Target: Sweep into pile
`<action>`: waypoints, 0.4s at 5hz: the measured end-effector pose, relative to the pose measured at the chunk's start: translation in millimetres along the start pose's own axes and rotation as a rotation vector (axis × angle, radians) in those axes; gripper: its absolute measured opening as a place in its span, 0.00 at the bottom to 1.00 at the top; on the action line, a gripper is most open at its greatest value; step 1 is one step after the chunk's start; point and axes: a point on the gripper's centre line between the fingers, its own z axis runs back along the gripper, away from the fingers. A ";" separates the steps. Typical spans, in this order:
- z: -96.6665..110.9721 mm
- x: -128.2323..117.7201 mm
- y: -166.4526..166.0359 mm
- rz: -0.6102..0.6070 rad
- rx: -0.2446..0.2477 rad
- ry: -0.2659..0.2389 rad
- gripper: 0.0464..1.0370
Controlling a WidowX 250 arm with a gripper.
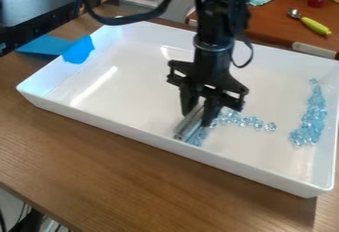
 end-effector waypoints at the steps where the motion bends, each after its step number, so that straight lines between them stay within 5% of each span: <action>1: 1.0 3.9 -16.7 0.037 -0.024 0.038 0.32; 2: 1.1 12.8 -40.7 0.076 -0.032 0.055 0.32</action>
